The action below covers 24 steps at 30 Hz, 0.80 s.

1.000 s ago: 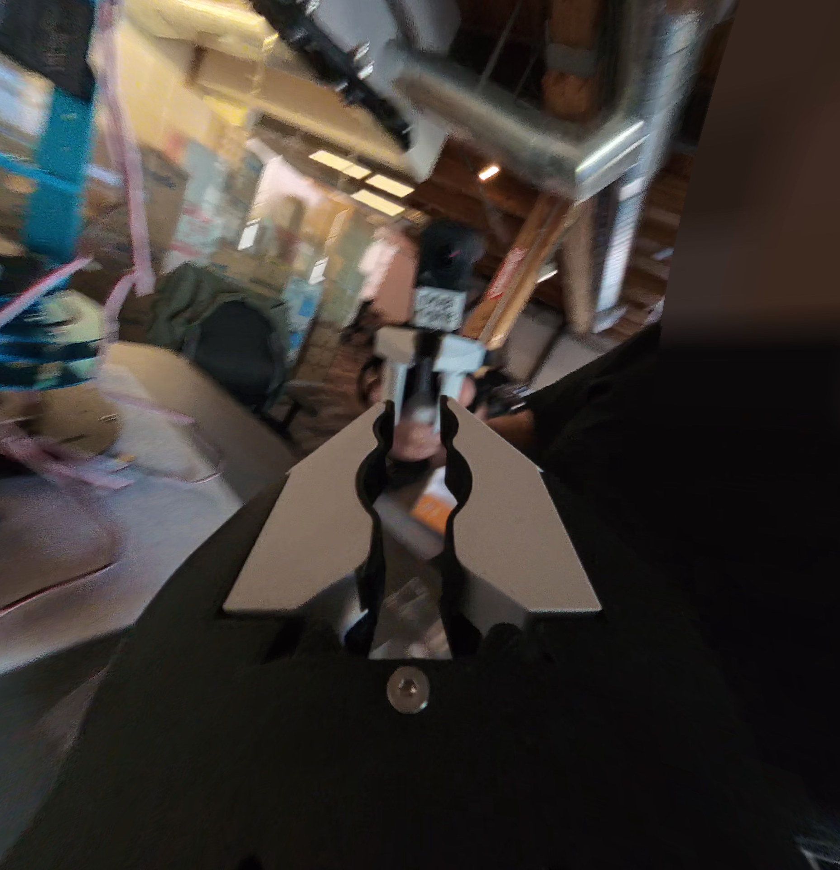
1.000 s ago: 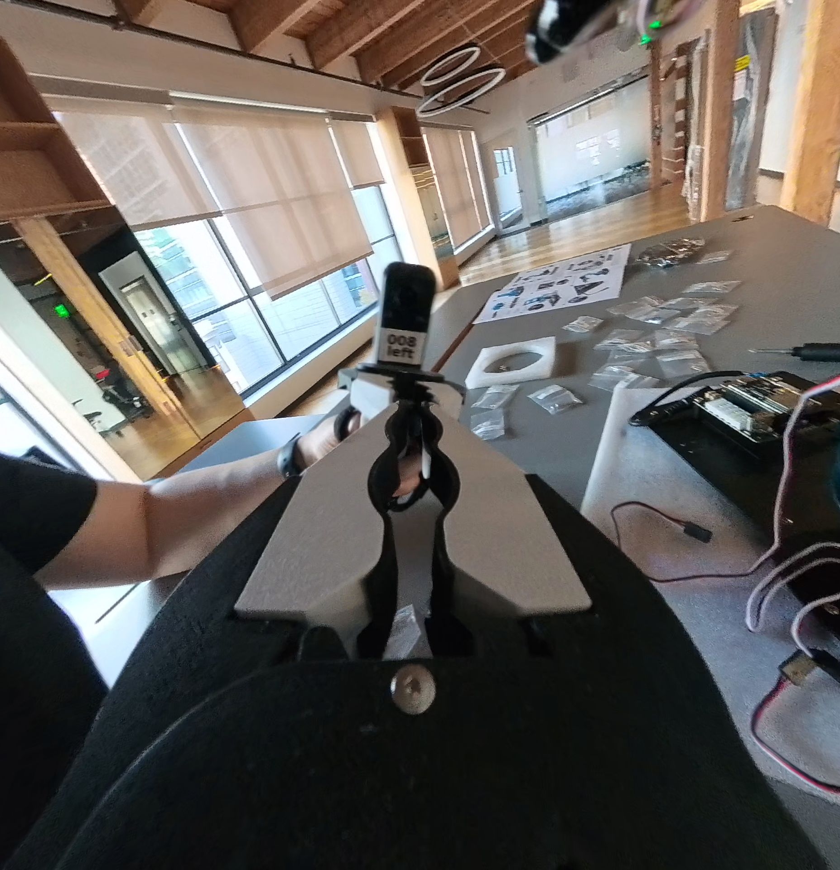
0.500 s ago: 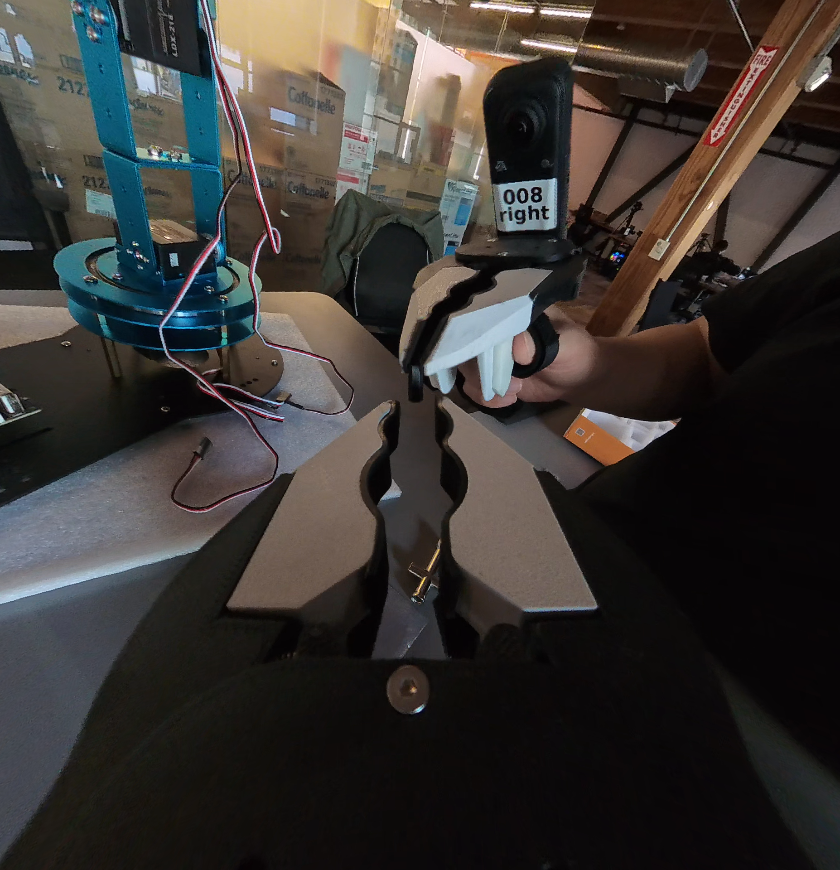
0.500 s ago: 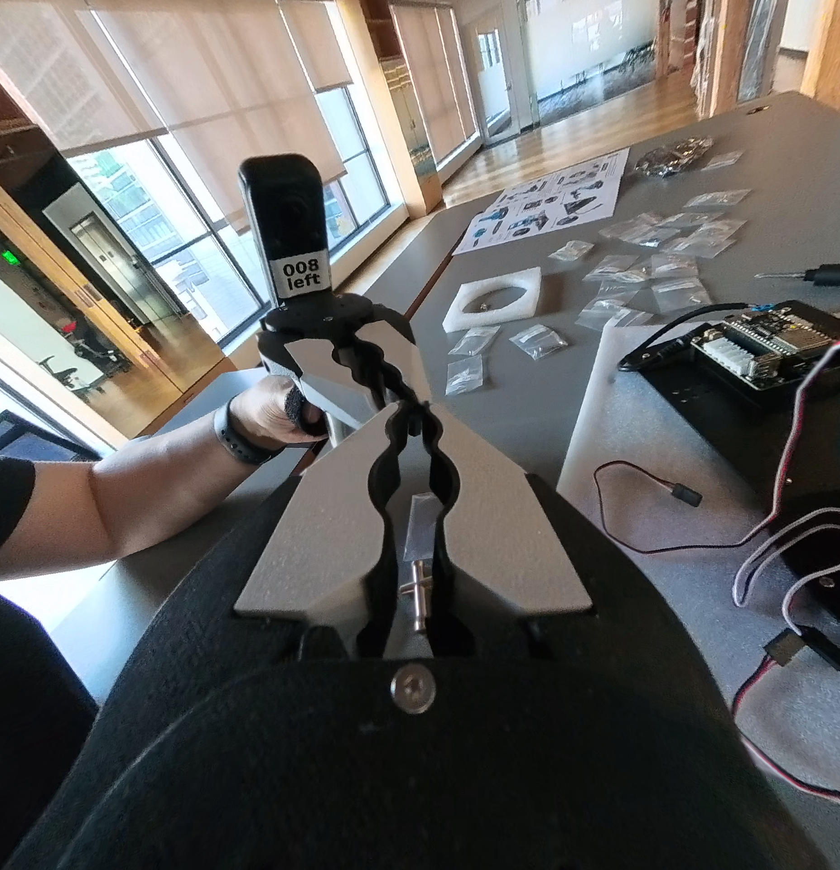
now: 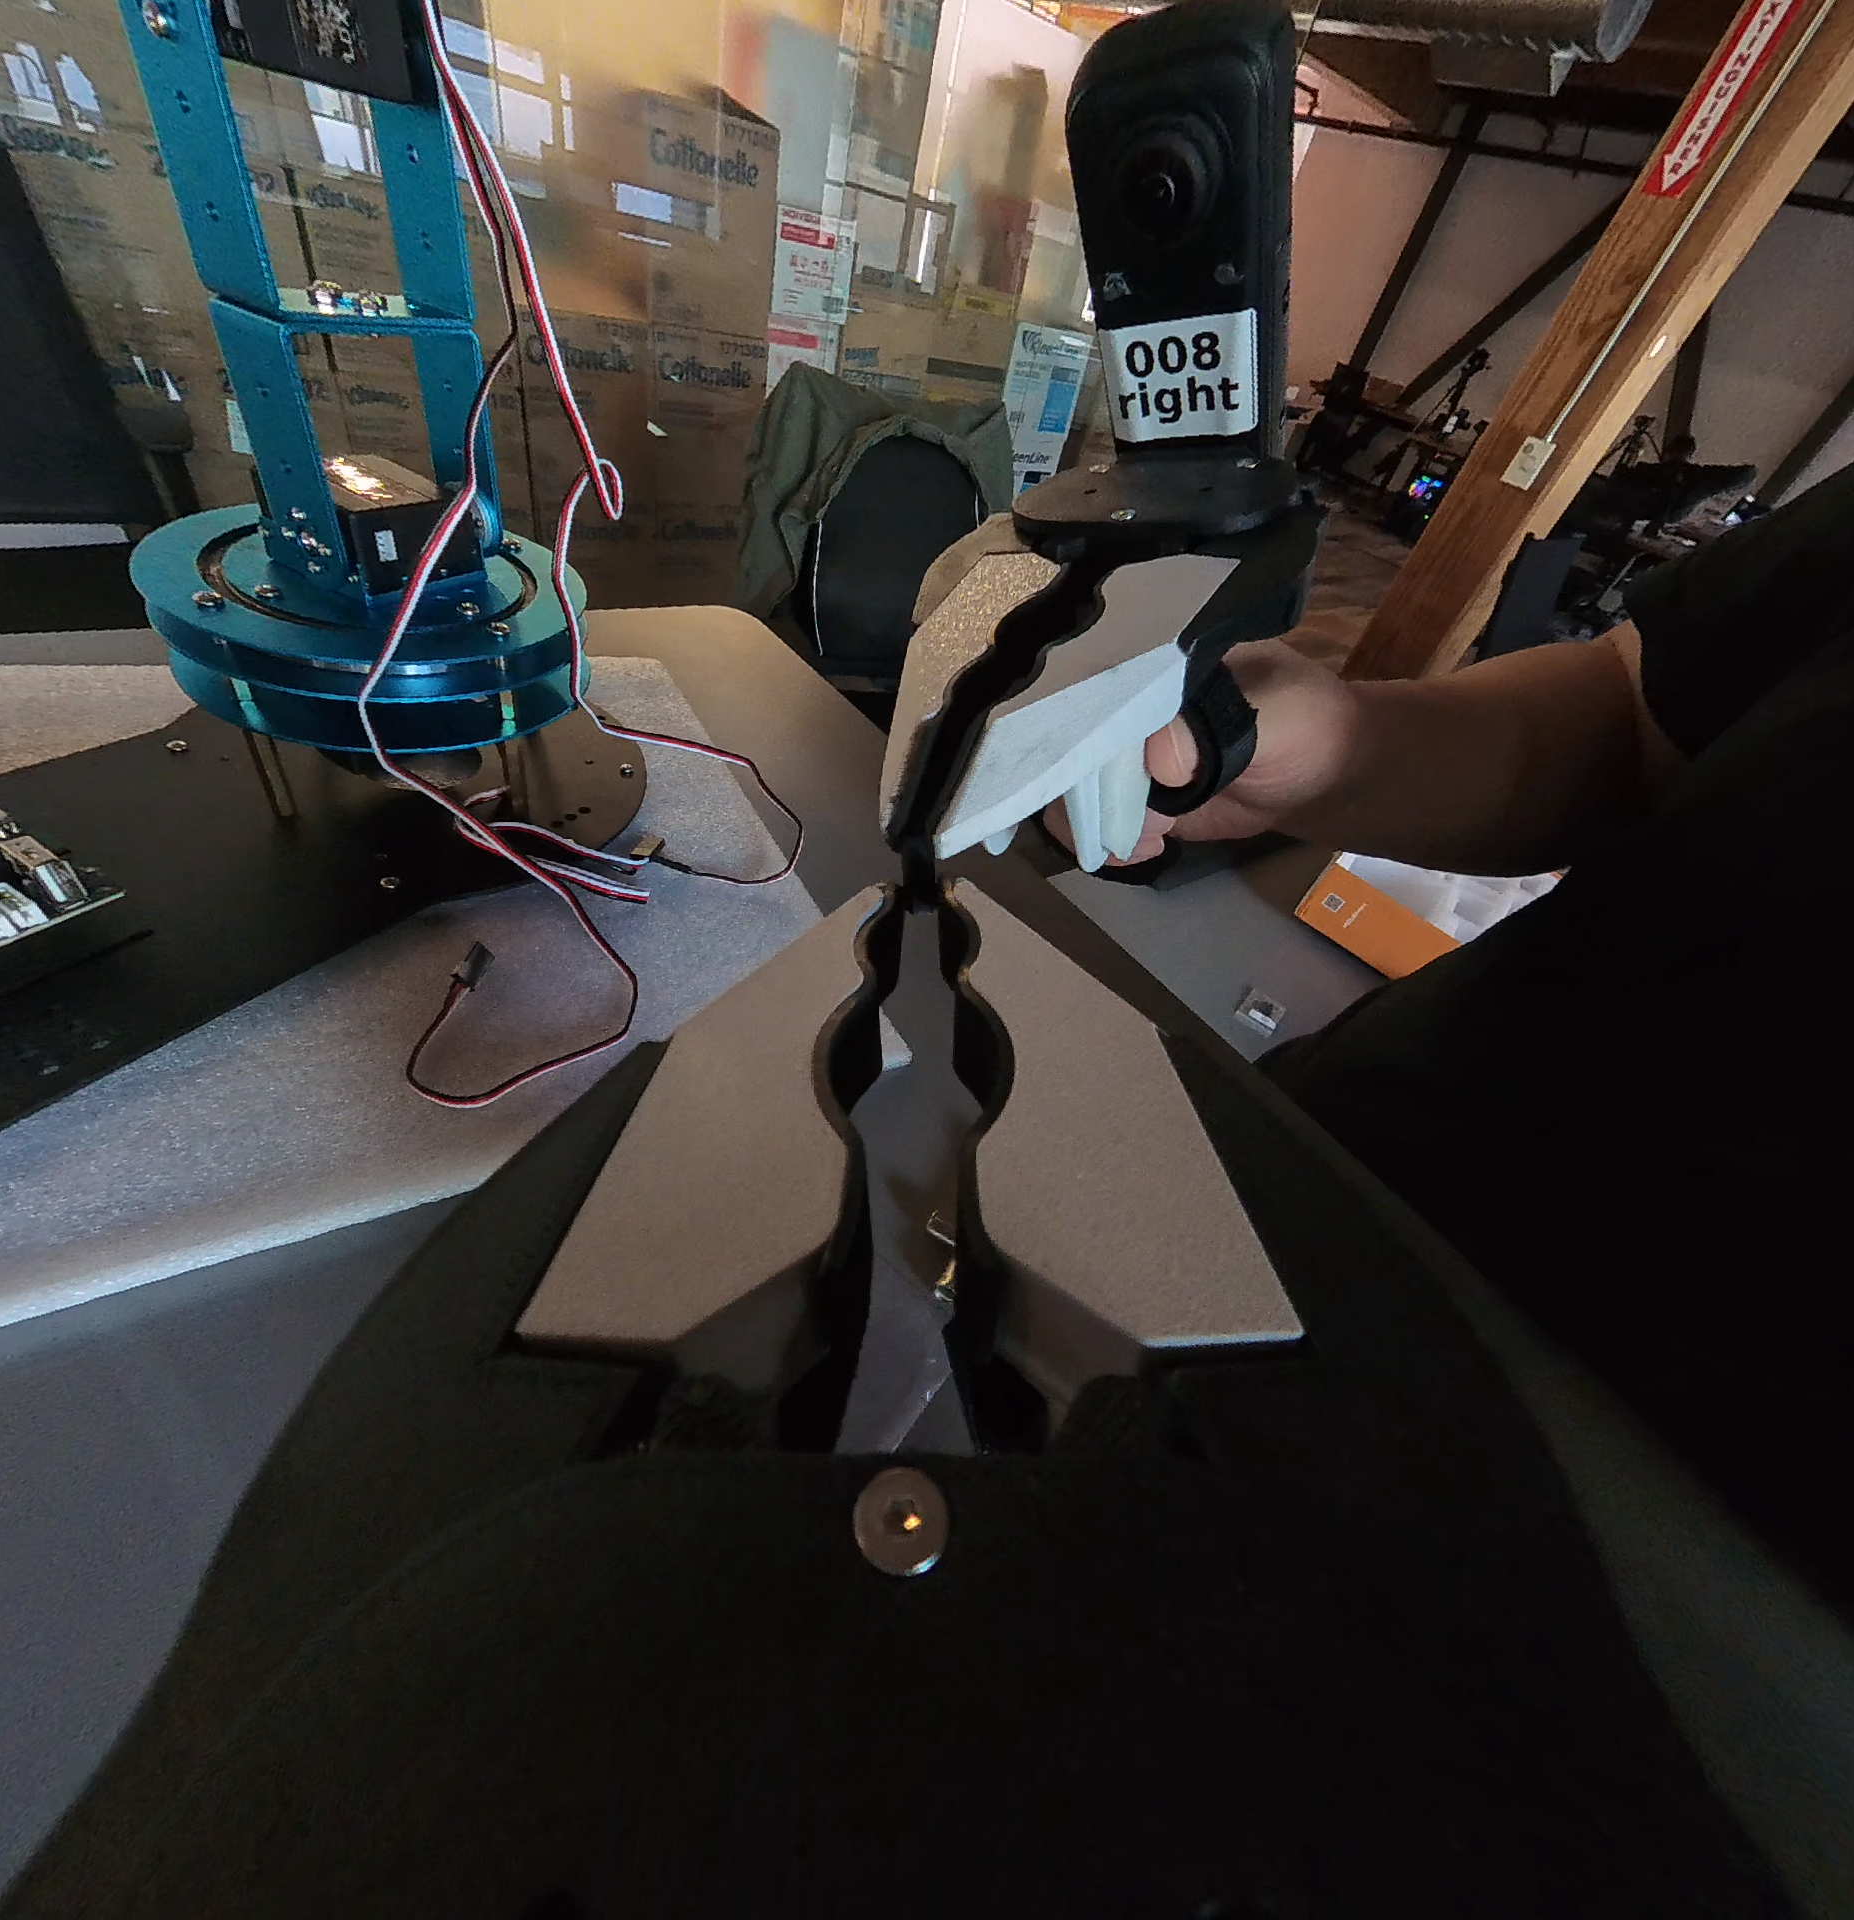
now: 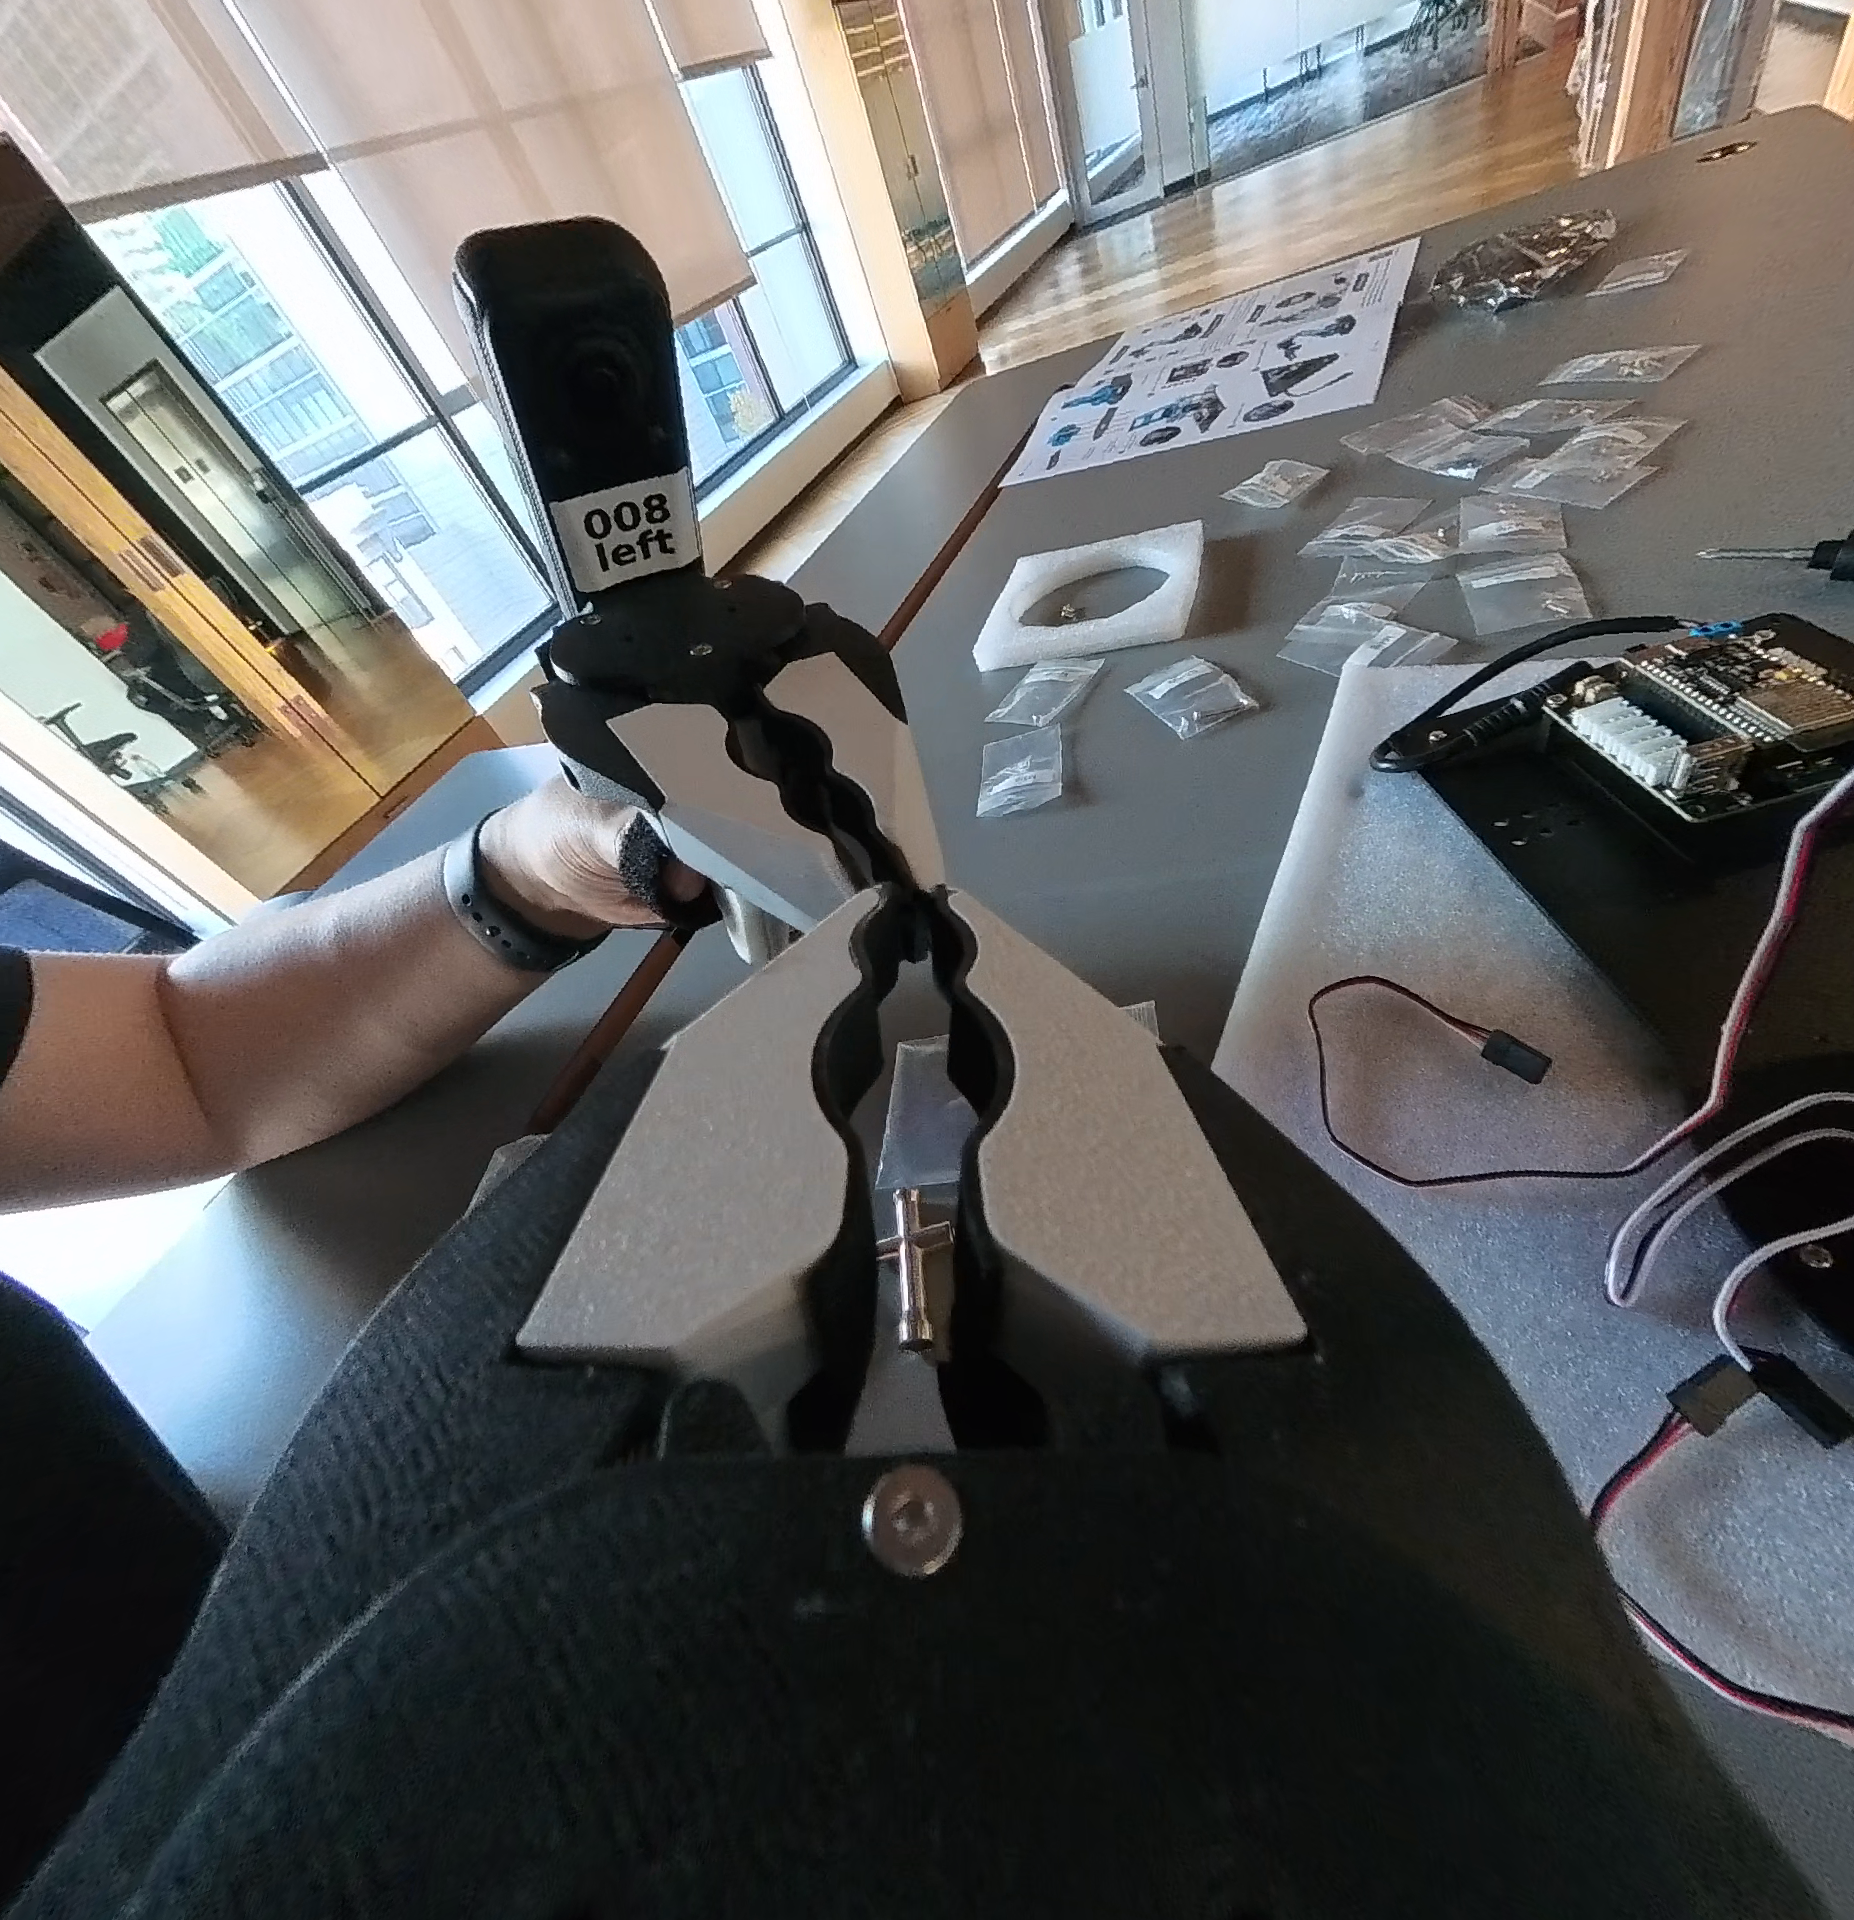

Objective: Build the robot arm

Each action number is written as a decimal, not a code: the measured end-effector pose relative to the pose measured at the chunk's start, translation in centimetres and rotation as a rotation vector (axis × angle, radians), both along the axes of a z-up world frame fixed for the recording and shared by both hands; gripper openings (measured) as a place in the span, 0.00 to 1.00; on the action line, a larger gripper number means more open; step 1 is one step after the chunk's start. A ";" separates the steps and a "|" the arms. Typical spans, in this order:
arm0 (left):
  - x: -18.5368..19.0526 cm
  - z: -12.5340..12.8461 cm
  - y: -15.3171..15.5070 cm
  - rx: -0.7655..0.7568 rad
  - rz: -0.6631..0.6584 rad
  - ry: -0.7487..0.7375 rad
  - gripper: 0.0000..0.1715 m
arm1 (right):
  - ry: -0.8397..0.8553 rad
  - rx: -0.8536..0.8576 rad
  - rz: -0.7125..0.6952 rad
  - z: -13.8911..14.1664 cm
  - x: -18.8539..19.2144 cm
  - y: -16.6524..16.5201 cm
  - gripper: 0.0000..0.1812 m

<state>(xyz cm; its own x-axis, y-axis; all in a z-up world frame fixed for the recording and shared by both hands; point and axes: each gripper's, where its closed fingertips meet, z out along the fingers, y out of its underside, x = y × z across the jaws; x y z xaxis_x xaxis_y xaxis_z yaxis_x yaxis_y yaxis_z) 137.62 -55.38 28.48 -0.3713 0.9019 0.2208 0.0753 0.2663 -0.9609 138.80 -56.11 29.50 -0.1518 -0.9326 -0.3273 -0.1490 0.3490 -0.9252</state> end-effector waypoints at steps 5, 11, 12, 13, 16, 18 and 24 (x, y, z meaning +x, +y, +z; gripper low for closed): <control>-0.2 -0.1 0.0 -0.008 0.002 -0.015 0.02 | 0.015 -0.023 0.003 -0.2 -0.1 0.1 0.02; -0.2 -0.2 0.2 -0.015 -0.003 -0.024 0.04 | 0.038 -0.044 0.009 -0.5 0.0 0.2 0.02; -0.2 -0.2 0.2 -0.014 -0.002 -0.020 0.04 | 0.045 -0.050 0.009 -0.5 -0.1 0.2 0.02; -0.2 -0.2 0.1 -0.010 -0.003 -0.018 0.04 | 0.049 -0.056 0.010 -0.5 -0.1 0.2 0.02; -0.2 -0.3 0.2 -0.021 -0.004 -0.026 0.03 | 0.047 -0.046 0.020 -0.6 -0.1 0.2 0.02; -0.2 -0.4 0.2 -0.026 -0.005 -0.030 0.02 | 0.039 -0.032 0.026 -0.6 -0.1 0.3 0.02; -0.2 -0.4 0.3 0.007 -0.020 -0.001 0.02 | -0.031 -0.027 0.039 0.1 -0.4 0.1 0.07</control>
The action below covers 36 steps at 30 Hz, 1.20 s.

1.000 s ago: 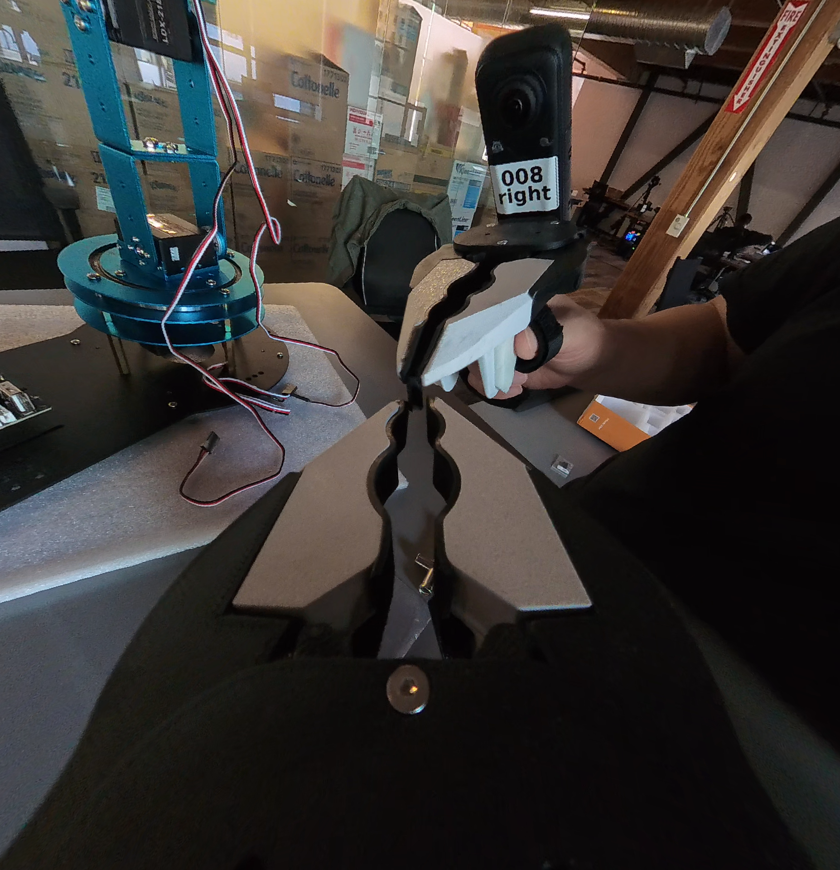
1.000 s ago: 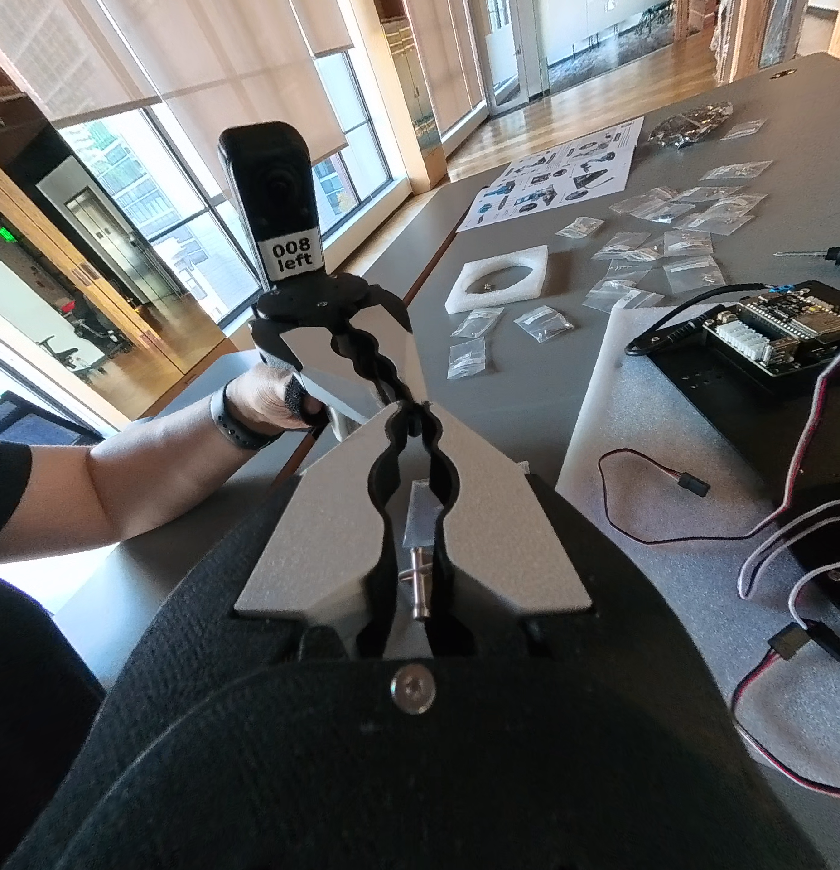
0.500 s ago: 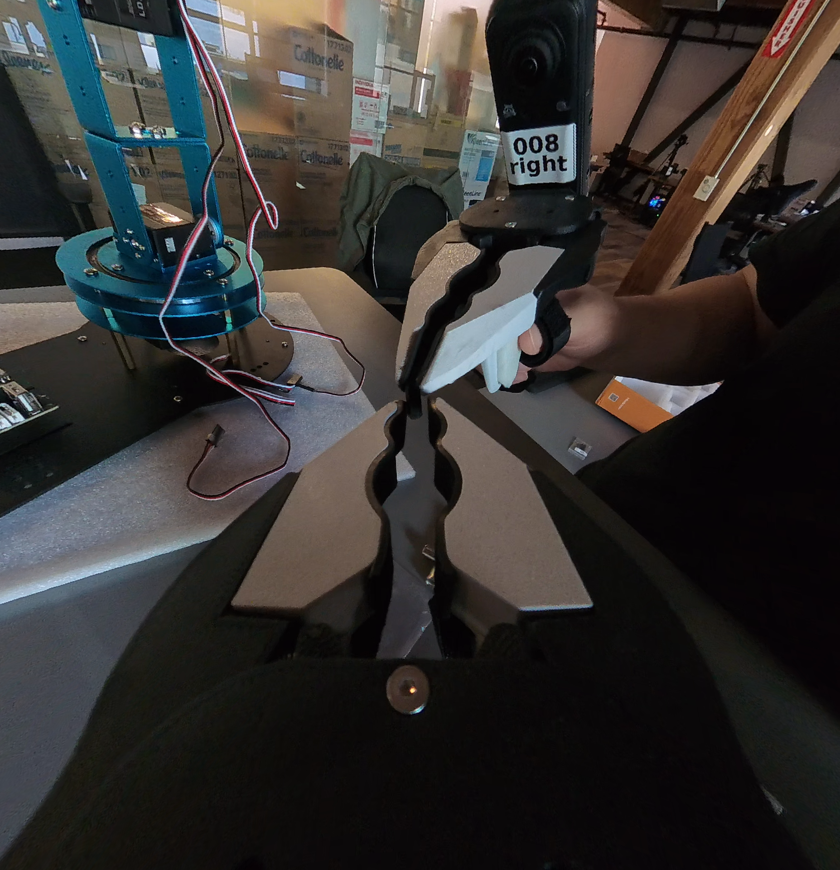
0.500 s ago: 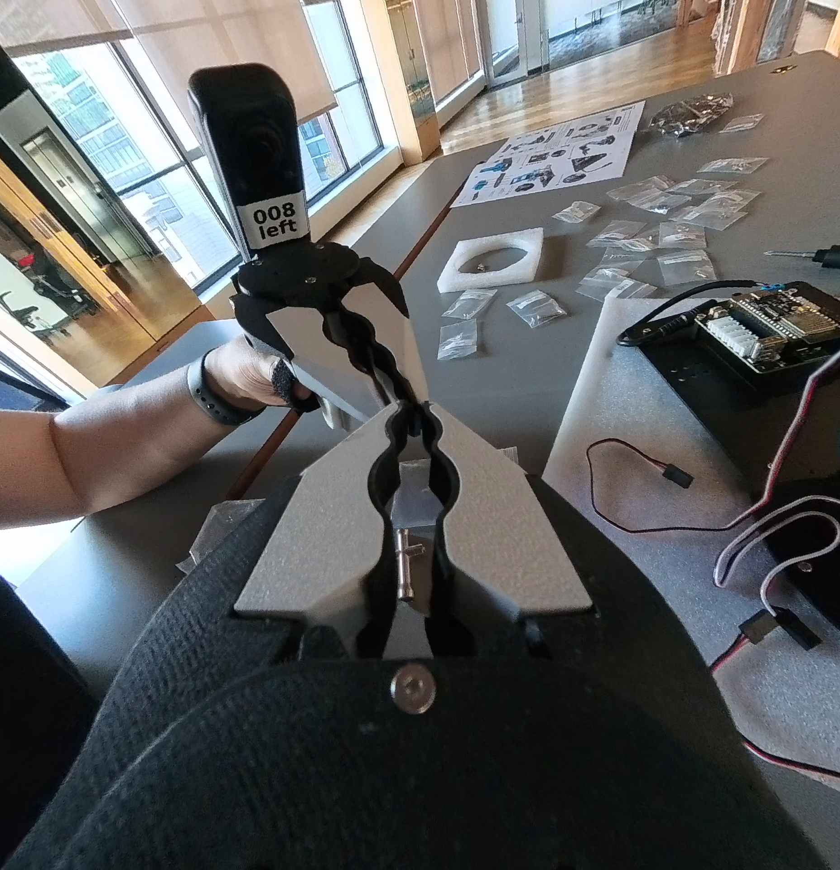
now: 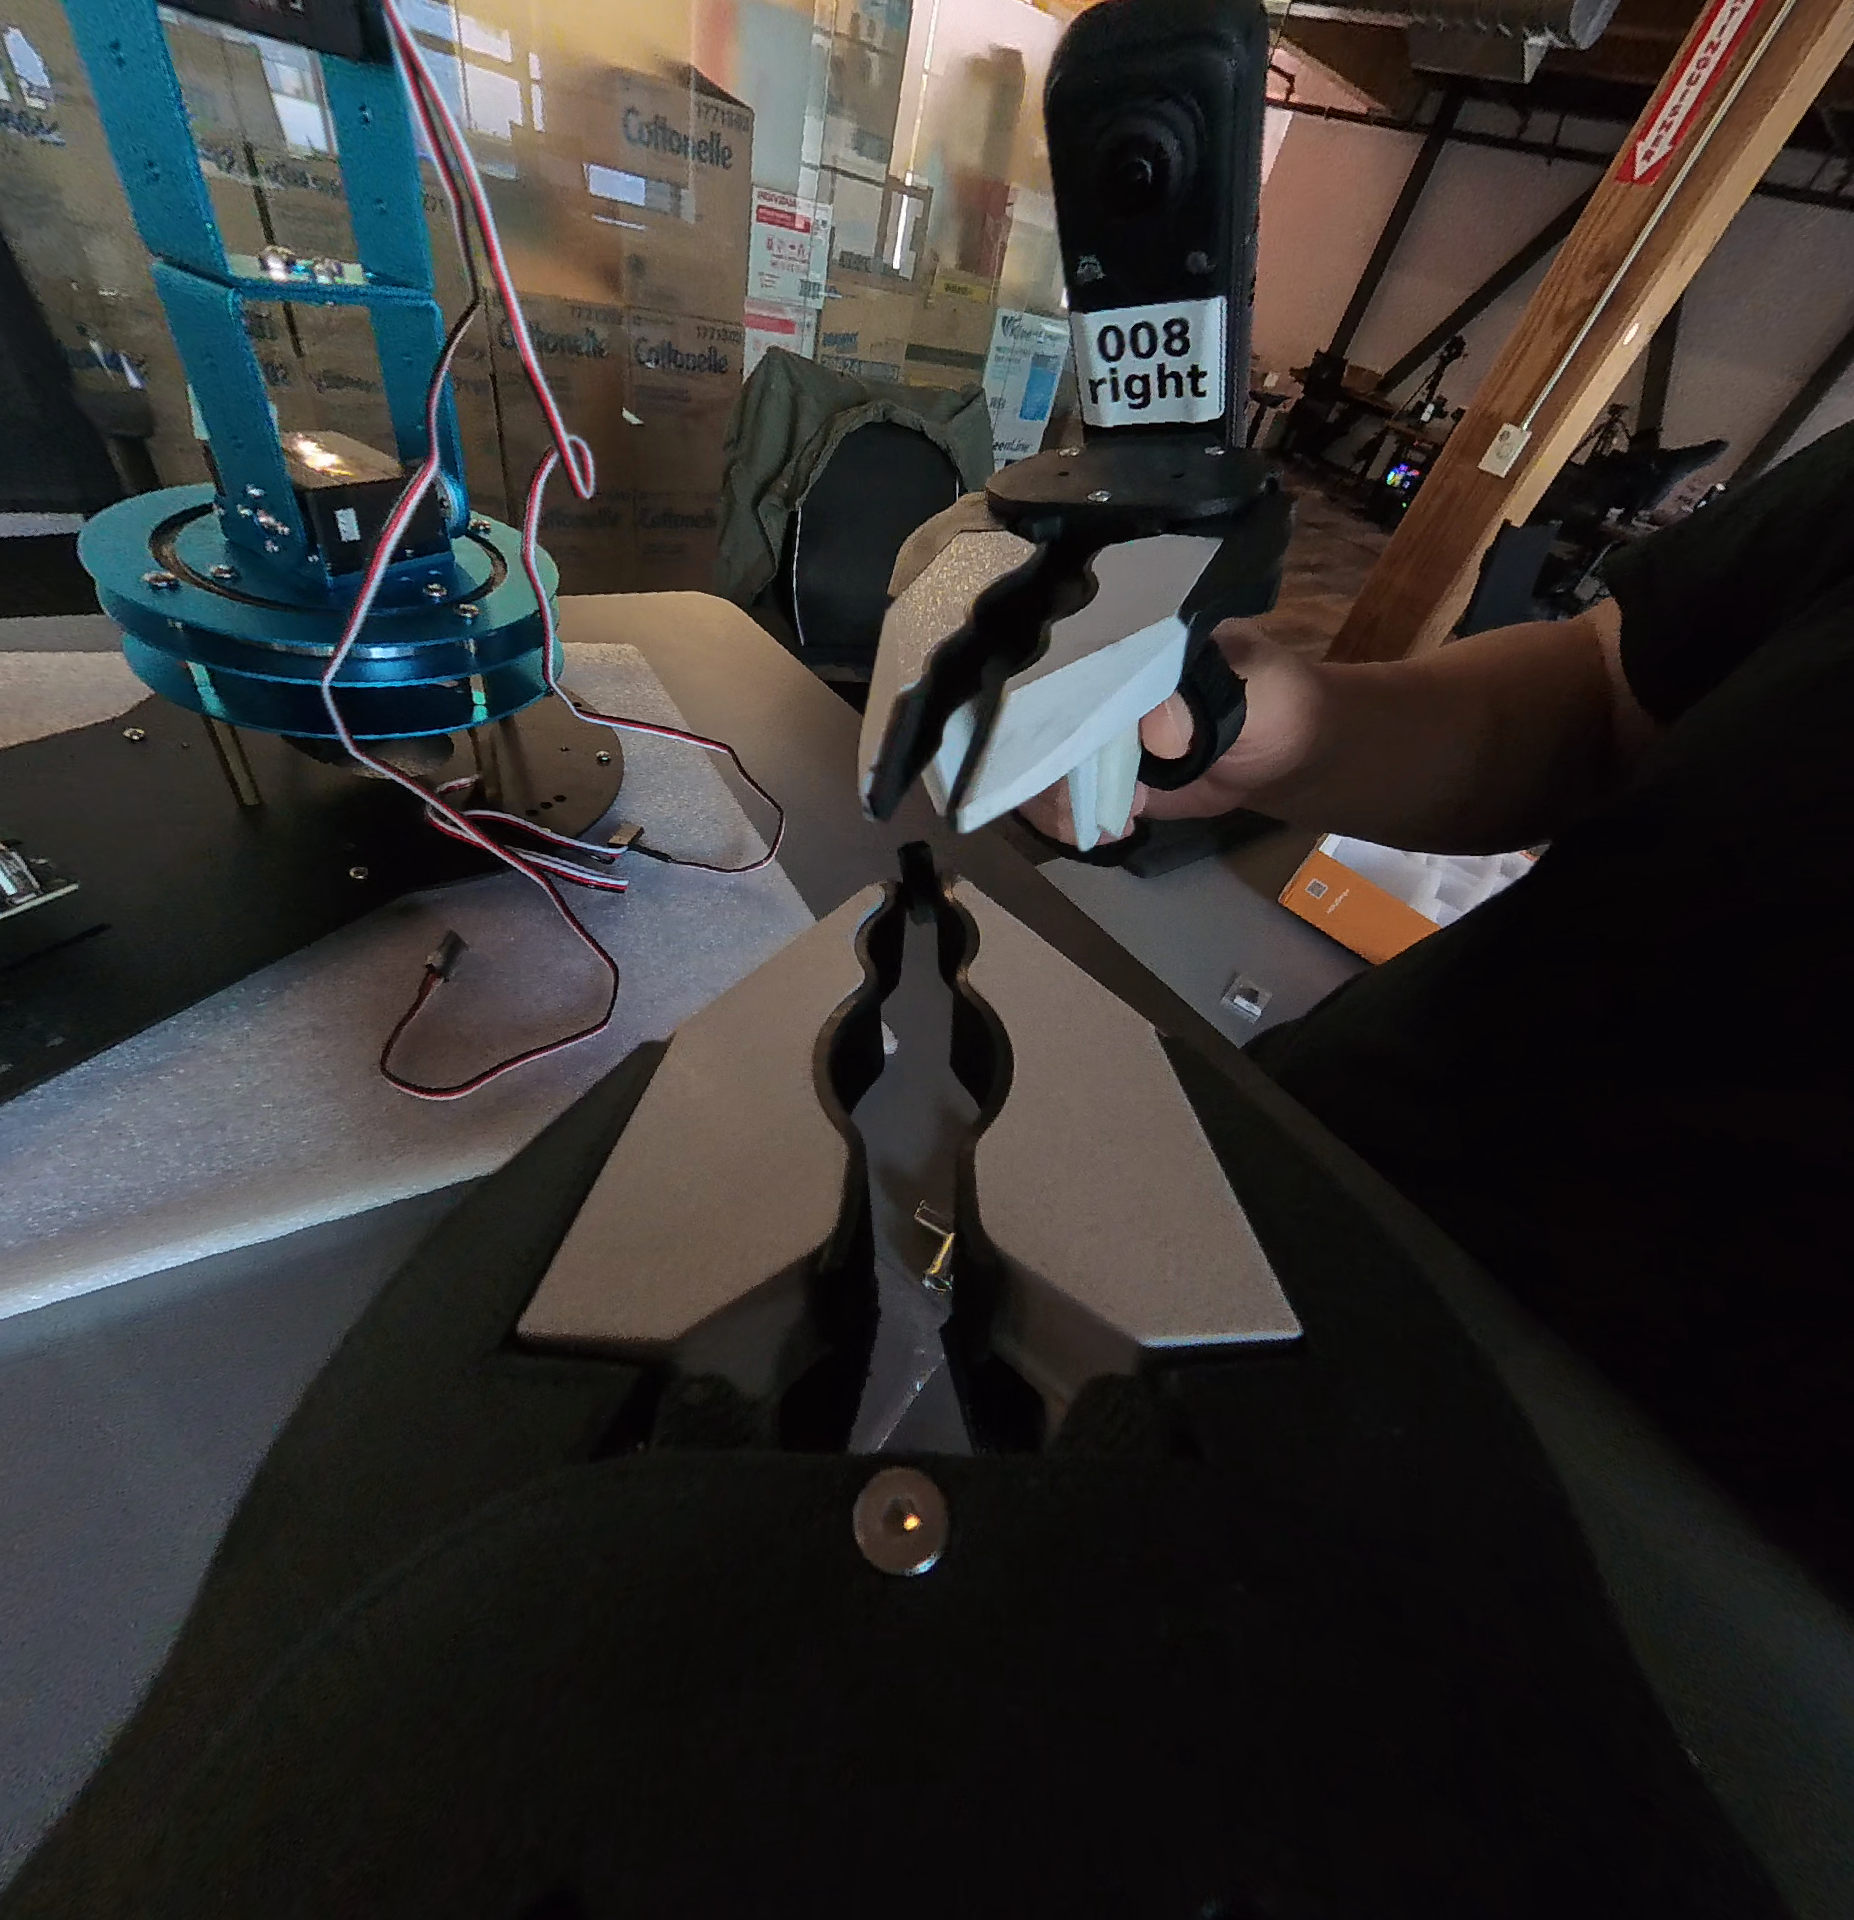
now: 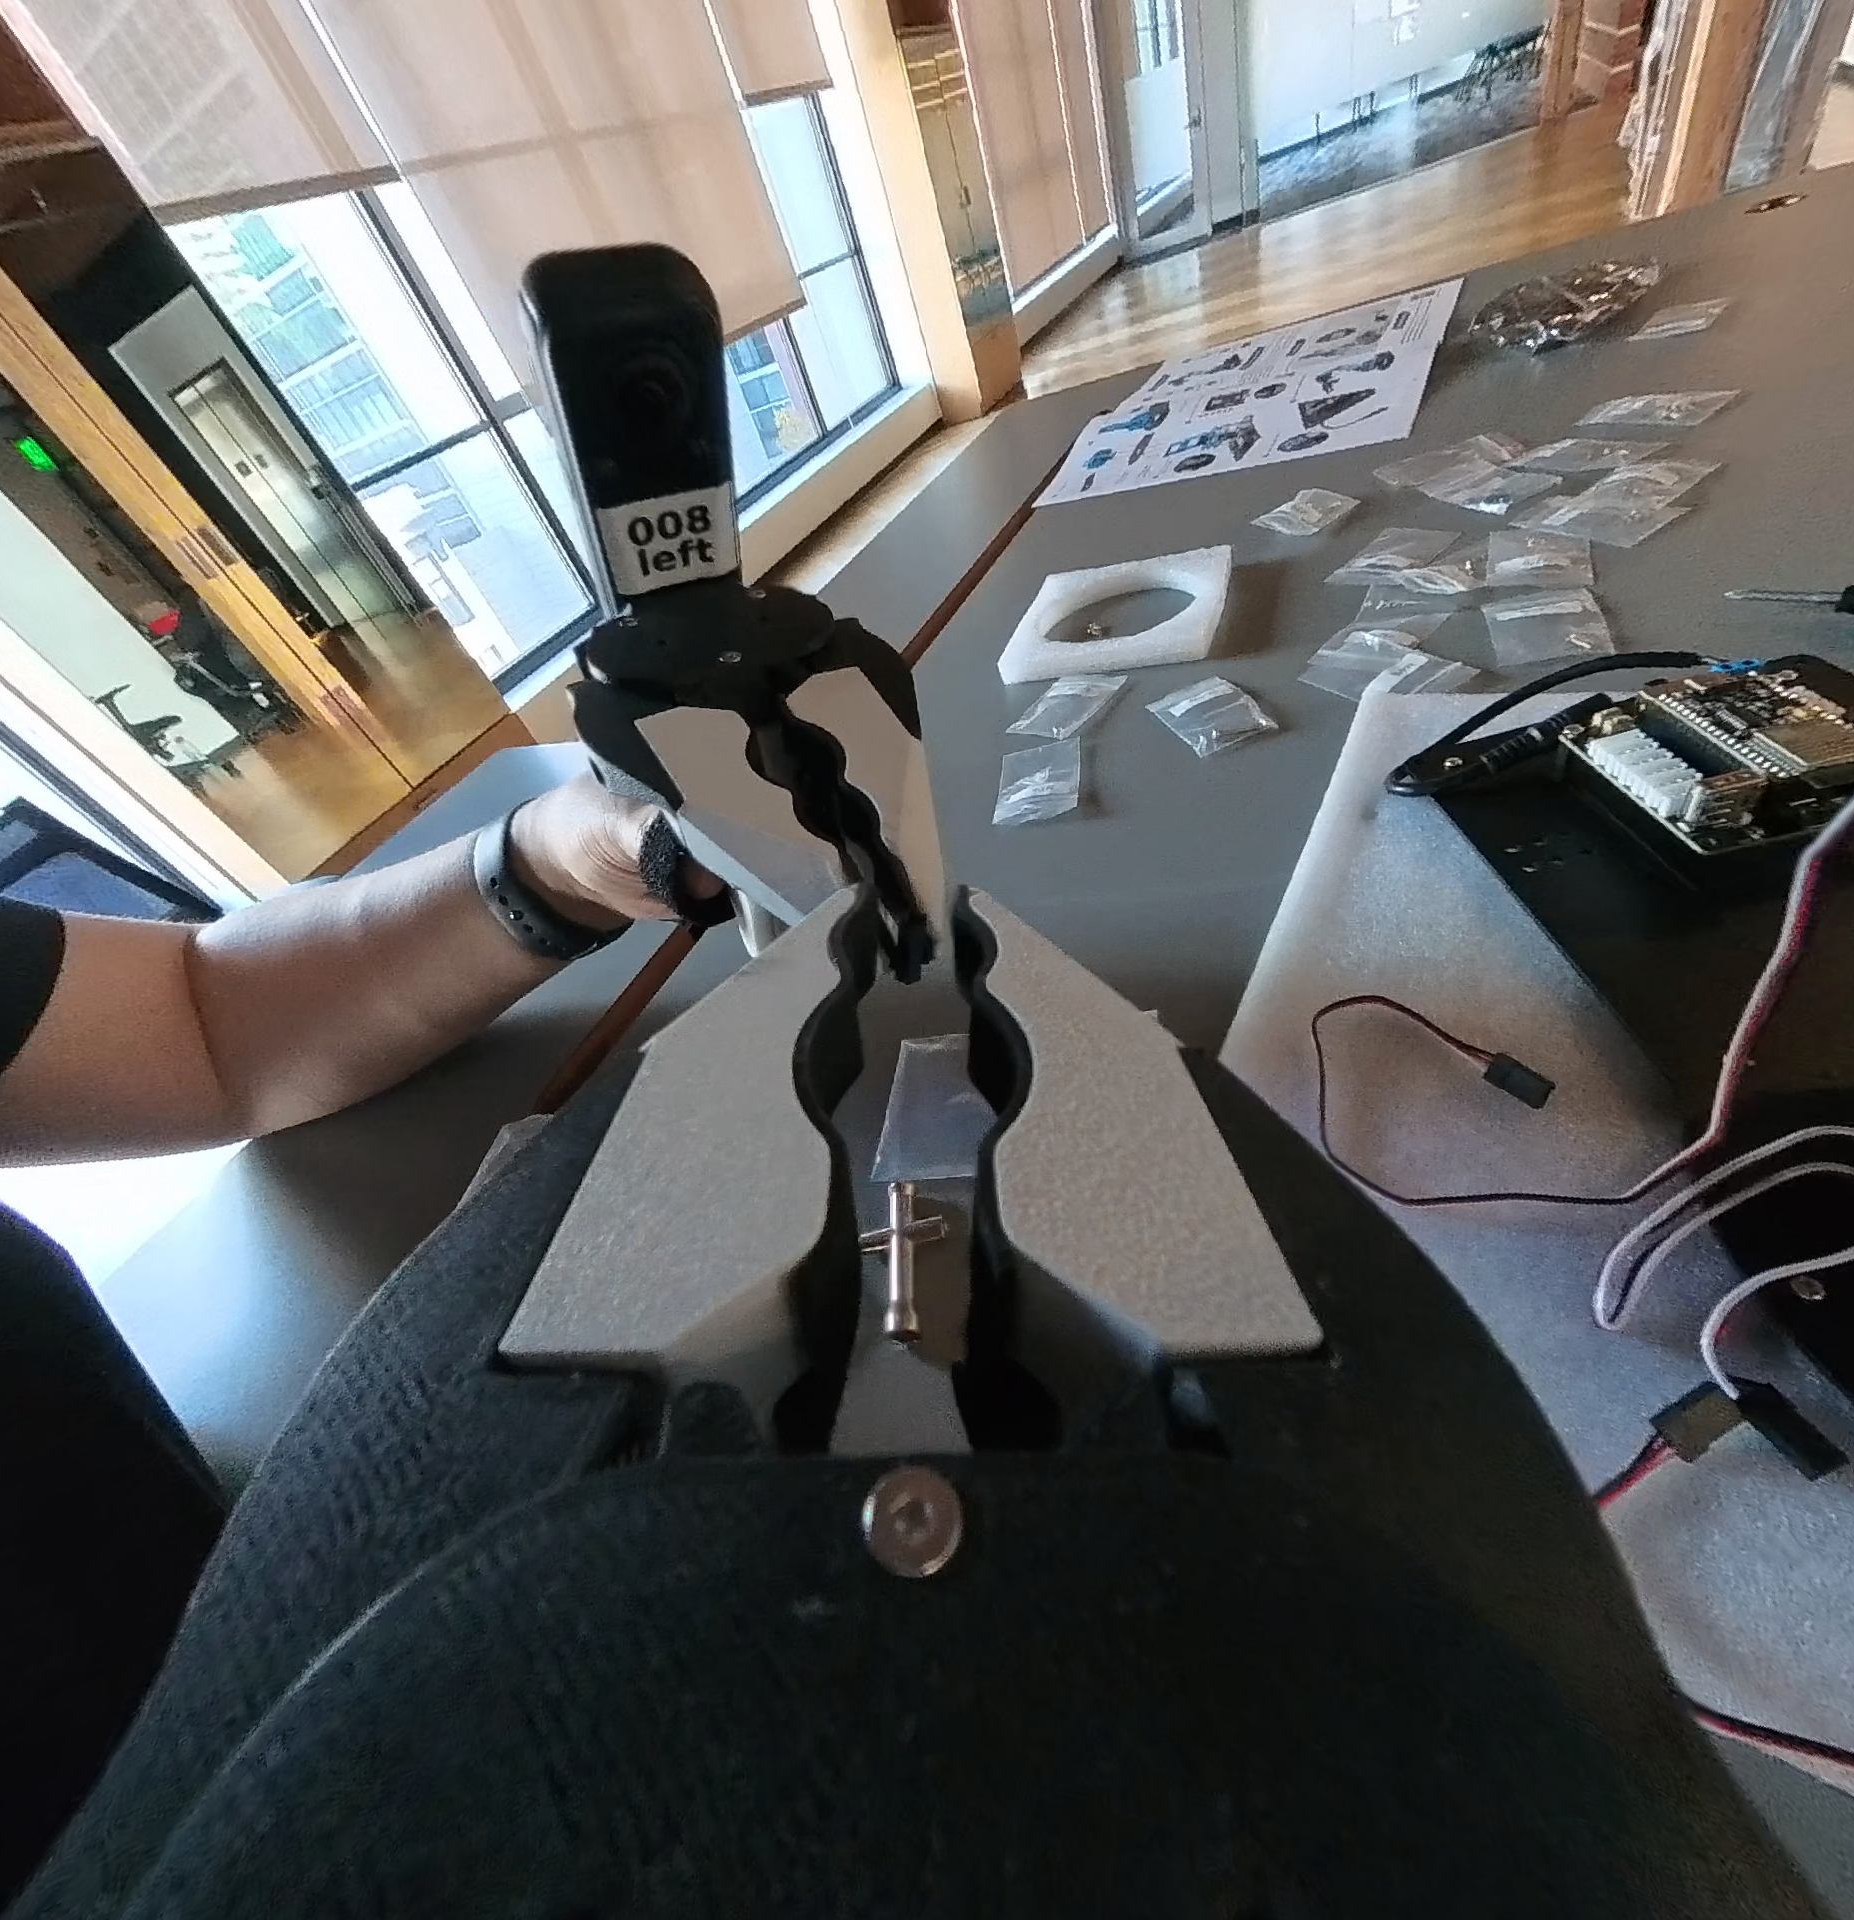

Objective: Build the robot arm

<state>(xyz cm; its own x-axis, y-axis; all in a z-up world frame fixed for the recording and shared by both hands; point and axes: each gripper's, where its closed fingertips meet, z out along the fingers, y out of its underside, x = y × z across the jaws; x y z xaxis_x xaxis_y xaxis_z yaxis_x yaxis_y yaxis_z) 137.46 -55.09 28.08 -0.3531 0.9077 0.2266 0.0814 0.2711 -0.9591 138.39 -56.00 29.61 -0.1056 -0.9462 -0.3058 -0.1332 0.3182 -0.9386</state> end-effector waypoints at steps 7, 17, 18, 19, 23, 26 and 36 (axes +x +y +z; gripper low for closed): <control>-0.2 0.4 0.3 0.089 -0.043 0.097 0.02 | 0.111 -0.649 -0.016 -1.0 -1.3 0.4 0.20; -0.9 -0.1 0.8 0.168 -0.091 0.122 0.02 | 0.300 -1.085 -0.025 -2.0 -0.7 1.1 0.11; -0.9 -0.2 0.8 0.171 -0.093 0.124 0.02 | 0.297 -1.097 -0.030 -1.9 -0.7 1.2 0.09; -1.0 -0.1 0.9 0.174 -0.096 0.131 0.02 | 0.293 -1.110 -0.041 -1.7 -0.7 1.2 0.08; -1.0 -0.1 1.0 0.186 -0.107 0.138 0.02 | 0.302 -1.108 -0.036 -1.8 -0.8 1.3 0.07; -1.0 0.1 1.0 0.201 -0.115 0.161 0.02 | 0.303 -1.098 -0.028 -1.7 -0.9 1.4 0.07; -1.2 -0.5 1.0 0.192 -0.112 0.120 0.02 | 0.378 -1.059 0.020 -3.7 -0.8 1.5 0.01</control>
